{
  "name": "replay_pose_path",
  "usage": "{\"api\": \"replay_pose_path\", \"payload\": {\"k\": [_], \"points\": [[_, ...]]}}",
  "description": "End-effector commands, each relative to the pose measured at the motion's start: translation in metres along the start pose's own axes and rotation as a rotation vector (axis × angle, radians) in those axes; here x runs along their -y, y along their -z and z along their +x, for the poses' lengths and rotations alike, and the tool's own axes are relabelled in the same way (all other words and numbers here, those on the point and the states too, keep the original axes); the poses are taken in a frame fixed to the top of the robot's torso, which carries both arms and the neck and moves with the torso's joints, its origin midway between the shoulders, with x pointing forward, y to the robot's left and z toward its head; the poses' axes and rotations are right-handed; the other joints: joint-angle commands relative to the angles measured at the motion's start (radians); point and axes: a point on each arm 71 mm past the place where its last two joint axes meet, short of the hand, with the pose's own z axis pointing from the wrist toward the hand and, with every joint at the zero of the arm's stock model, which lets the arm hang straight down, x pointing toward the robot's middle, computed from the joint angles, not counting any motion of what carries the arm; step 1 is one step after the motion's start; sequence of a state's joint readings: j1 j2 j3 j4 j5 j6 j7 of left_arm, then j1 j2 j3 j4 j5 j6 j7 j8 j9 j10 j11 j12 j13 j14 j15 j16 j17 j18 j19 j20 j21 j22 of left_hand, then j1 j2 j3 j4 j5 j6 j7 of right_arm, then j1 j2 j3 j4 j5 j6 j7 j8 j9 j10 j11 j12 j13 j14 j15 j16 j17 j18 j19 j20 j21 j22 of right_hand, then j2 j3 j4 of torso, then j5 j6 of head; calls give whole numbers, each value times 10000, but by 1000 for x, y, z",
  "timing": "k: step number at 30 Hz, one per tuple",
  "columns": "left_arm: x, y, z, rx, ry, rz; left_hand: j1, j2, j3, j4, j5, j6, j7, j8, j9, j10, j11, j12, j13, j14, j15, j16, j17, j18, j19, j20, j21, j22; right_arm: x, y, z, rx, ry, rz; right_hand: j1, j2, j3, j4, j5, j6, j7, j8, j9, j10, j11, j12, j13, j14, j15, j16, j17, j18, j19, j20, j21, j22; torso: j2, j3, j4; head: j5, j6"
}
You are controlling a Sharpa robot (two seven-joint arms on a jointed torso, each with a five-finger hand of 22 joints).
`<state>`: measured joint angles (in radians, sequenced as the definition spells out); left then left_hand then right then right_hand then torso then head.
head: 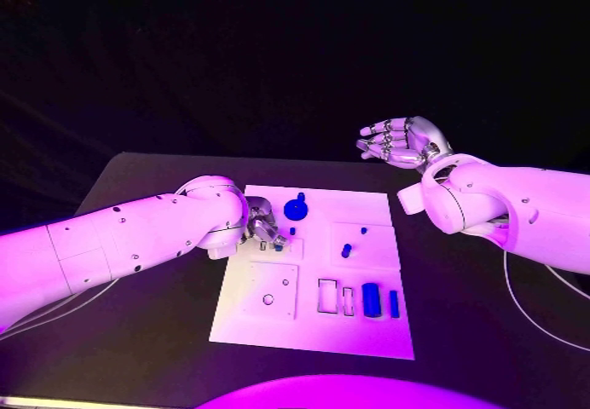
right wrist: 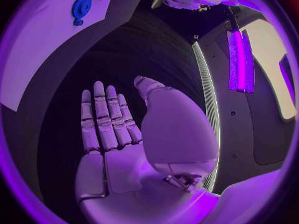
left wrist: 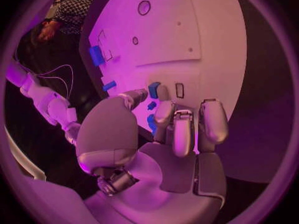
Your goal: Assemble the parts on the task board
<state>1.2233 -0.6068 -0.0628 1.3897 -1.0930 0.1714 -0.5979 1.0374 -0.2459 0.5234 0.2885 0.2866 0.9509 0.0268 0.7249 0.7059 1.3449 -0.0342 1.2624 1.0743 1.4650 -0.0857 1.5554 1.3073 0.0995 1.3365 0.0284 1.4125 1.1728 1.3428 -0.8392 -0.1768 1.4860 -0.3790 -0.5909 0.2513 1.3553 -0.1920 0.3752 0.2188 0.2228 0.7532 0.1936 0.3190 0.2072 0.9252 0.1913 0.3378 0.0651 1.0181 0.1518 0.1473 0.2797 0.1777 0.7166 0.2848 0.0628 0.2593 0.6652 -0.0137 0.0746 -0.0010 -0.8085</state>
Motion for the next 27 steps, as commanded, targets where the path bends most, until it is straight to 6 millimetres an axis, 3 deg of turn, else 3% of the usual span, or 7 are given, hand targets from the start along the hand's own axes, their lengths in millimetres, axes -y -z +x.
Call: {"api": "replay_pose_path", "payload": {"k": [1, 13, 27], "points": [[-1, 0, 0, -67, -34, -22, -45, -28, -110, 16, -2, 1, 47, -49, -1, -39, -8, -39, 0, 974, -14, 24, 2342, -175, 31, -24, -39, -7, -1, 1, 1, -158, -24, -63, -104, -12, -48, 2, -27, 67, 677, -53, -9, 22, 62, -58, -12, 29, 70, -64, -12, 43, -77, 9, -36, -34, 3, -5, -4, 23, 12], [-7, 2, -3, 238, 188, -41, -377, 29, -1003, 46, -105, 58, 50, -113, 4, -10, -4, -11, 65, 978, -8, 30, 2357, -180, 55, -18, -36, 29, 0, 1, 0, -93, -6, -46, -113, 8, -82, -80, -25, 85, 691, -69, -55, 13, 82, -125, -12, -18, 119, -242, -229, 17, -1399, 54, -94, -591, -4, -18, 1, 10, 75], [-11, 13, -15, 382, 1499, 293, -444, 156, -1570, 47, -195, -33, 69, -208, -4, -167, 12, -192, -171, 948, -2, -18, 2253, -153, -21, -15, -100, -99, 2, 0, -3, -17, 45, -13, -131, 20, -90, -92, -26, 91, 695, -74, -68, 18, 87, -143, -11, -11, 130, -282, -291, 4, -1815, 63, -118, -749, -13, -10, 6, -9, 208]]}}
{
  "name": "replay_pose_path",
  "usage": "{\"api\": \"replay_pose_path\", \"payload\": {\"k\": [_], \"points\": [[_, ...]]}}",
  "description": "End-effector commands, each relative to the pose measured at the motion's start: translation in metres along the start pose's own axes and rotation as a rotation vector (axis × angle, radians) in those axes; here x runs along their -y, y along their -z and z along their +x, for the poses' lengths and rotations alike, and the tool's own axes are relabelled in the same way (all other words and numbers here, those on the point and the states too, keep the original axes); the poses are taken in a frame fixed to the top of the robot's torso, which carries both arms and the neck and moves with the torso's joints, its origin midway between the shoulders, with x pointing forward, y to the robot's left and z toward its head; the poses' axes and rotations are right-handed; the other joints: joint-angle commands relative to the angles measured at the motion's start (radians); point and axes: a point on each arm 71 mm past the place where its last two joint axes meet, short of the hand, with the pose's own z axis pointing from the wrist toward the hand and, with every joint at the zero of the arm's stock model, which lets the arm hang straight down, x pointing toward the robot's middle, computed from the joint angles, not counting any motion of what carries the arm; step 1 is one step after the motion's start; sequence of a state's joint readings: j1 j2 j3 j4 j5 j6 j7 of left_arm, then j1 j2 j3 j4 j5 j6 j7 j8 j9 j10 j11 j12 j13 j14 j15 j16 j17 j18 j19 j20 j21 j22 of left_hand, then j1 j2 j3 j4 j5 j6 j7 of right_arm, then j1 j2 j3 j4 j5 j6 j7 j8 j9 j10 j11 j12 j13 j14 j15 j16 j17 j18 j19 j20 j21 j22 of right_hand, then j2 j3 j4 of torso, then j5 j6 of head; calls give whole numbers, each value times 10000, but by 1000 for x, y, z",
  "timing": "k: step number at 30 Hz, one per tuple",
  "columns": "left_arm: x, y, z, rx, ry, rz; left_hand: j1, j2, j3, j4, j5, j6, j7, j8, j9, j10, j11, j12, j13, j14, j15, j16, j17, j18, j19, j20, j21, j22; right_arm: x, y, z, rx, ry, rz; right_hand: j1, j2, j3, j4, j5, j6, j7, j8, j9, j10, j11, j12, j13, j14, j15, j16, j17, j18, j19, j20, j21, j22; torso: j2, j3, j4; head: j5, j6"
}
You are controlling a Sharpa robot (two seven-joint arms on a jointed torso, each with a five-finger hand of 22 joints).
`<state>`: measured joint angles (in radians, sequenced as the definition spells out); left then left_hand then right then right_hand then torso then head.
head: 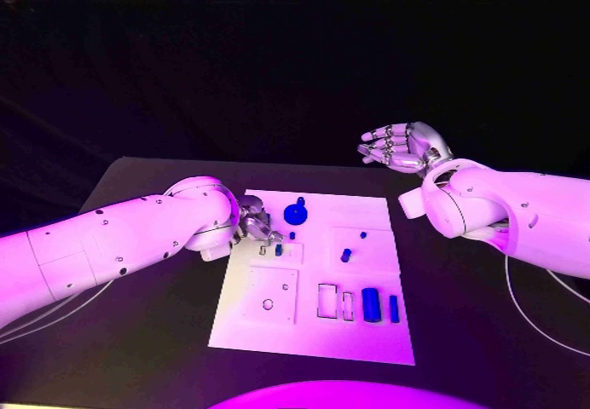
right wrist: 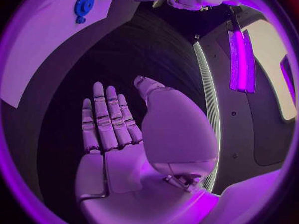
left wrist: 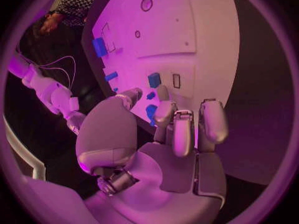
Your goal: Assemble the parts on the task board
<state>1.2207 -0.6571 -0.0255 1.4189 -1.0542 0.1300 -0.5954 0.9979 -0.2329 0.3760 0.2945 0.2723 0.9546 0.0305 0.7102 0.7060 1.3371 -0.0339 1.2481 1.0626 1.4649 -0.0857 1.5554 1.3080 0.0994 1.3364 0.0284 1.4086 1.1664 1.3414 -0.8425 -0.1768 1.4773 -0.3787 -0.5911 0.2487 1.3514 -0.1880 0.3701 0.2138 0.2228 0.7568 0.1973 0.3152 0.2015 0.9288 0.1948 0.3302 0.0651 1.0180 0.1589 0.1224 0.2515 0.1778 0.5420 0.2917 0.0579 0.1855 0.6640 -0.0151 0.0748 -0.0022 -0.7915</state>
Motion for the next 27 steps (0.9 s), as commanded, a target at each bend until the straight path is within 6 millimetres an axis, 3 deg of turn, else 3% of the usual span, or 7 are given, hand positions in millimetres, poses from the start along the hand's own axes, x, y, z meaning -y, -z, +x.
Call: {"api": "replay_pose_path", "payload": {"k": [1, 5, 8, 16, 27], "points": [[1, 3, -5, 46, 715, 200, -20, 68, -218, -12, -53, -111, 47, -90, -9, -148, 22, -113, -137, 945, 7, -22, 2237, -148, -38, -8, -75, -60, 0, 0, 1, -118, 4, -93, -92, -19, -39, -42, -26, 55, 659, -35, -11, -18, 53, -67, -11, -10, 59, -33, -9, 3, -68, -6, -69, -11, 3, 6, 4, 11, 50], [-4, 6, -20, 399, 812, 78, 230, 238, -508, -21, 12, -352, 150, -280, -65, -422, 108, -387, -505, 922, 74, -59, 2161, -107, -177, 46, -185, -272, 0, 0, 1, -135, 4, -93, -93, -17, -39, -44, -26, 59, 658, -34, -12, -14, 52, -68, -10, -4, 59, -36, -16, 3, -99, -6, -69, -23, 4, 12, 8, 39, 96], [-8, 8, -33, 641, 740, -65, 1171, 629, 28, -38, 220, -903, 402, -874, -370, -888, 310, -821, -1070, 894, 228, -101, 2079, -65, -329, 167, -307, -500, 0, 0, 1, -151, 1, -89, -90, -12, -36, -48, -24, 64, 656, -32, -13, -8, 50, -67, -9, 5, 58, -36, -22, 8, 24, -7, -49, 17, 5, 13, 2, 44, 114], [-14, 5, -59, 1075, 502, -443, 1054, 254, -172, -20, 80, -1042, 674, -1484, -729, -1021, 556, -891, -1239, 899, 454, -89, 2100, -63, -318, 394, -303, -474, 0, -1, 2, -179, -4, -88, -82, -7, -31, -55, -23, 70, 653, -30, -13, 0, 47, -65, -8, 15, 53, -36, -26, 16, 58, -8, -34, 25, 28, 0, 1, 74, 163], [-11, -12, -67, 1038, 324, -731, 978, 184, -380, -9, 29, -1013, 690, -1563, -773, -1036, 579, -877, -1244, 905, 479, -79, 2121, -62, -307, 425, -294, -451, 0, -2, 3, -192, -7, -81, -74, -2, -25, -65, -22, 78, 650, -27, -14, 7, 44, -65, -8, 27, 48, -36, -34, 24, -2, -8, -28, -2, 32, -7, 2, 85, 171]]}}
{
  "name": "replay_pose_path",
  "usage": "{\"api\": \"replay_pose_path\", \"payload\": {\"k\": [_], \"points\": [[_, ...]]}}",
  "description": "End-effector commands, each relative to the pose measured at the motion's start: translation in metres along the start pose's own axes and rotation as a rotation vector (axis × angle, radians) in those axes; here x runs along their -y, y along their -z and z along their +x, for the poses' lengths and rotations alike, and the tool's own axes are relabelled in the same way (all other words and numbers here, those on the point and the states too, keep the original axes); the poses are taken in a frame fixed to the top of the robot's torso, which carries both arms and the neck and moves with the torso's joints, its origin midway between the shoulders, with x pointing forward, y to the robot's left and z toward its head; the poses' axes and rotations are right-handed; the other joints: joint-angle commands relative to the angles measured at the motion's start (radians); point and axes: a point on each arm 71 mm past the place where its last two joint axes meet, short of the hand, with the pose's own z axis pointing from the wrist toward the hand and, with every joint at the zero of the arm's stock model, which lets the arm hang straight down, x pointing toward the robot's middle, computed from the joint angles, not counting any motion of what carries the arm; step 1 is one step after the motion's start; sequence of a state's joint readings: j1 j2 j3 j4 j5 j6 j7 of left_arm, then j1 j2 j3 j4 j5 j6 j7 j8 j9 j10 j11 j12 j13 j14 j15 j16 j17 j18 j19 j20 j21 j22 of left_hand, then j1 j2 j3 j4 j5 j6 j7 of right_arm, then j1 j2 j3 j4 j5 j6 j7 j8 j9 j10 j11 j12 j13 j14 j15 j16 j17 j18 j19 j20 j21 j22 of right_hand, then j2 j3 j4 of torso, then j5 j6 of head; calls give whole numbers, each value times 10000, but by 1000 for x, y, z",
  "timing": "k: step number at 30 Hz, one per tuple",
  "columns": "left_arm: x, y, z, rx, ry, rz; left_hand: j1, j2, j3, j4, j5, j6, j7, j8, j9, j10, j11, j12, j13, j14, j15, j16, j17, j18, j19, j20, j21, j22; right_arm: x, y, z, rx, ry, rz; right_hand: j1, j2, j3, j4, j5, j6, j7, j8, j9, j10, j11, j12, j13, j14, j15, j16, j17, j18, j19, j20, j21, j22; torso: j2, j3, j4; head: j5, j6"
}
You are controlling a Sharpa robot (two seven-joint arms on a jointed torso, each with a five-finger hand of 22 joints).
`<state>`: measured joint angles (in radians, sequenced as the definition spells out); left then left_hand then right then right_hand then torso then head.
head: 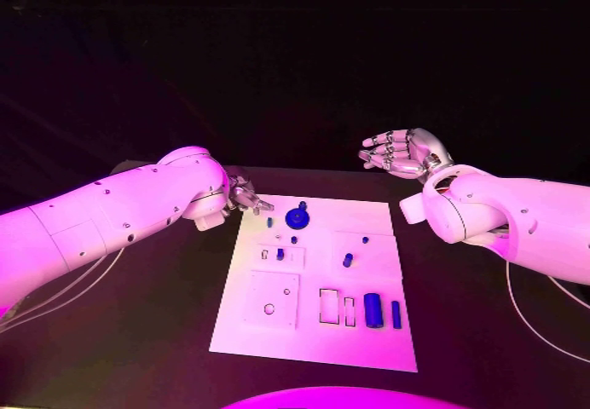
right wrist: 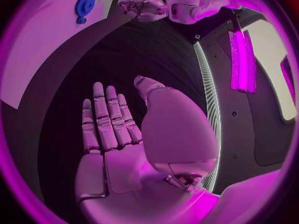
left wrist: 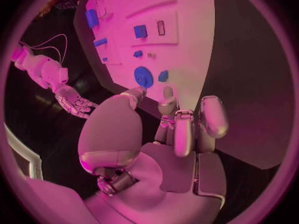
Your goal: Assemble the parts on the task board
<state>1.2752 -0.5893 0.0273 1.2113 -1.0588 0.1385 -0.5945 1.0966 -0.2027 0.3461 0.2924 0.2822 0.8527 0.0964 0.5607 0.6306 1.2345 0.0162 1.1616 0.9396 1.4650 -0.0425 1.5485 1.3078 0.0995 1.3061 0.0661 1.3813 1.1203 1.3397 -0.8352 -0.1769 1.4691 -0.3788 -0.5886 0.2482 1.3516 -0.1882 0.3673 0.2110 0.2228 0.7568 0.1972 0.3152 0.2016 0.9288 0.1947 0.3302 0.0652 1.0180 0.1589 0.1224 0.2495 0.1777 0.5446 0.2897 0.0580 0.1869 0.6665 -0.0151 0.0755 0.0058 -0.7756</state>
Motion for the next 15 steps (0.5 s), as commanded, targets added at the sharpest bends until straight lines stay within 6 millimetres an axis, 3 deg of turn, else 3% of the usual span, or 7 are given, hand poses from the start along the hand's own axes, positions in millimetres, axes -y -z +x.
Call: {"api": "replay_pose_path", "payload": {"k": [1, 15], "points": [[2, -4, 1, -228, -358, 35, -9, -118, -81, 12, -70, 7, 31, -68, -19, -11, 78, -11, -14, 904, 48, -10, 2123, -63, -4, 48, -21, 9, -1, 0, 2, -166, -11, -95, -75, -1, 3, -37, -22, 78, 650, -27, -15, 7, 44, -66, -8, 27, 48, -36, -14, 25, -28, 12, -29, -16, 5, -9, -10, 9, 7], [4, -21, 6, -475, -350, -46, -7, -63, -100, 11, -77, 8, 36, -94, -33, -20, 83, -8, -14, 904, 55, -9, 2124, -64, -2, 56, -18, 20, -1, -1, 4, -153, -11, -138, -68, 1, 8, -46, -22, 84, 647, -25, -16, 15, 42, -66, -8, 22, 48, -46, -25, 26, 0, 14, -21, -11, 14, -4, -3, 2, -36]]}}
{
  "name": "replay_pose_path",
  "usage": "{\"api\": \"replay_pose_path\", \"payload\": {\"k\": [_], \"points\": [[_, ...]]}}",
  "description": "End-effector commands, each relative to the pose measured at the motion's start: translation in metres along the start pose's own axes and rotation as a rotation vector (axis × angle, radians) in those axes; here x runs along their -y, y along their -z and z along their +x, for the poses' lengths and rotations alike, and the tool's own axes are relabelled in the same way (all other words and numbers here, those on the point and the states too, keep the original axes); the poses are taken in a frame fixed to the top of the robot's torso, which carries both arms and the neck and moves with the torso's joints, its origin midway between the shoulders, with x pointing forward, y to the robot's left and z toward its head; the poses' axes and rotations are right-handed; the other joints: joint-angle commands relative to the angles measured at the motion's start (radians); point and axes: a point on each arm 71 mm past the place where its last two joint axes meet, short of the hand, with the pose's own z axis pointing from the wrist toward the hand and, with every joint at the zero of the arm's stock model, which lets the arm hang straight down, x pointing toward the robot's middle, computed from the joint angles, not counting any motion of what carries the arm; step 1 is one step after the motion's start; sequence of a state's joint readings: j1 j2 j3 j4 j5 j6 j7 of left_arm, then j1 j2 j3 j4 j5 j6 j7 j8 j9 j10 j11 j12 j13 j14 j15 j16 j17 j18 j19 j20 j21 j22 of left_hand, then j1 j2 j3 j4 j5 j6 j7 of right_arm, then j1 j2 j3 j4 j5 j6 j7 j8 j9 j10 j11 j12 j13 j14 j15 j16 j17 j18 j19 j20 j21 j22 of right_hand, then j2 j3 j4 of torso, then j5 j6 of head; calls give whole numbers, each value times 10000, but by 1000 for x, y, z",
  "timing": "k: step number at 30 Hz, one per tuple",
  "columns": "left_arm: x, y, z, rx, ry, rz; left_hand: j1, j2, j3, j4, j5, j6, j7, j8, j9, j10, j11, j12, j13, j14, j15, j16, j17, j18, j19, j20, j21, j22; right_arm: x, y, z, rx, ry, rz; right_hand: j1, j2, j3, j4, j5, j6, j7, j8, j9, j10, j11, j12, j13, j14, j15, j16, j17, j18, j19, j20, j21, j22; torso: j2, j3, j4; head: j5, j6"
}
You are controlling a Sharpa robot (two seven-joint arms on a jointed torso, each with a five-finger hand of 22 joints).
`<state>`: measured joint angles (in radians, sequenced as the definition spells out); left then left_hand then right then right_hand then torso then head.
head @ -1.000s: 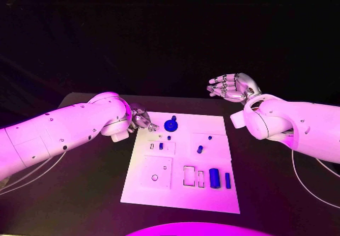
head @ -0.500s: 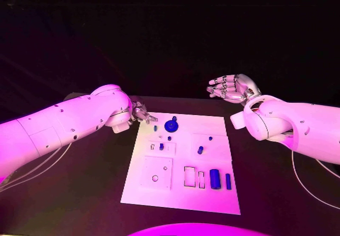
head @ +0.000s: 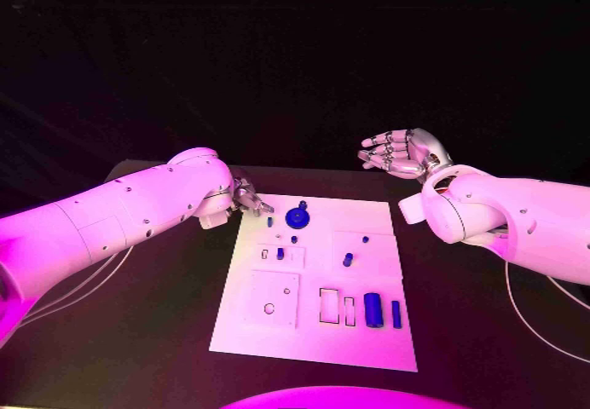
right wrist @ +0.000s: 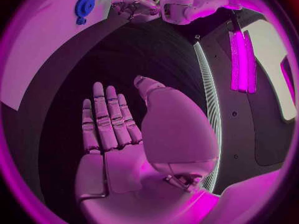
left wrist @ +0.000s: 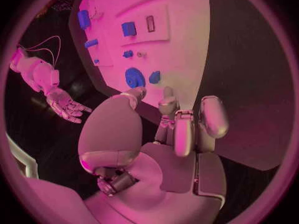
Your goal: Assemble the parts on the task board
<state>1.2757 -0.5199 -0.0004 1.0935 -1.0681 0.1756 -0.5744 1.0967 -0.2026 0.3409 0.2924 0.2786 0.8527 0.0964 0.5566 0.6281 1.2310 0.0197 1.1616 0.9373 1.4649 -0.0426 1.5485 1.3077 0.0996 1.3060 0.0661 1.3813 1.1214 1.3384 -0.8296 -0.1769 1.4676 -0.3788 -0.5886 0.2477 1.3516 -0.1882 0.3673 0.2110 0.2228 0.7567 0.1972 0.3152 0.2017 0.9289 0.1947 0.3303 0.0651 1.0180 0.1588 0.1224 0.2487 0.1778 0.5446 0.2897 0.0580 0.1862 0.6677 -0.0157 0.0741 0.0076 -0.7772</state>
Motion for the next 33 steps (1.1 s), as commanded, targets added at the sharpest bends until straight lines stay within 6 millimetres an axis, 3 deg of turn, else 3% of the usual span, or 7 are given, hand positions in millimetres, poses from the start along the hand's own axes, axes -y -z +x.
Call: {"api": "replay_pose_path", "payload": {"k": [1, 33], "points": [[6, -2, 2, -239, -62, 329, -8, -64, -47, 11, -41, 8, 36, -53, -9, 15, 48, -8, 9, 904, 55, -9, 2126, -65, -1, 56, -18, 9, -1, 0, 2, -115, 1, -139, -68, 2, 8, -46, -22, 85, 648, -25, -17, 14, 42, -66, -8, 22, 49, -46, -17, 25, 0, 14, -21, -3, -2, 4, 11, -16, -20], [13, -11, 13, -720, -264, 306, 270, 133, -88, -24, -40, 247, -19, -30, -12, 12, 7, 64, 57, 911, 36, 7, 2157, -64, -11, 66, -7, 38, -1, -1, 4, -223, -27, -80, -59, 3, 15, -62, -23, 100, 642, -19, -19, 33, 37, -65, -7, 23, 47, -58, -35, 29, -16, 15, -14, -18, -9, 12, -2, -58, -86]]}}
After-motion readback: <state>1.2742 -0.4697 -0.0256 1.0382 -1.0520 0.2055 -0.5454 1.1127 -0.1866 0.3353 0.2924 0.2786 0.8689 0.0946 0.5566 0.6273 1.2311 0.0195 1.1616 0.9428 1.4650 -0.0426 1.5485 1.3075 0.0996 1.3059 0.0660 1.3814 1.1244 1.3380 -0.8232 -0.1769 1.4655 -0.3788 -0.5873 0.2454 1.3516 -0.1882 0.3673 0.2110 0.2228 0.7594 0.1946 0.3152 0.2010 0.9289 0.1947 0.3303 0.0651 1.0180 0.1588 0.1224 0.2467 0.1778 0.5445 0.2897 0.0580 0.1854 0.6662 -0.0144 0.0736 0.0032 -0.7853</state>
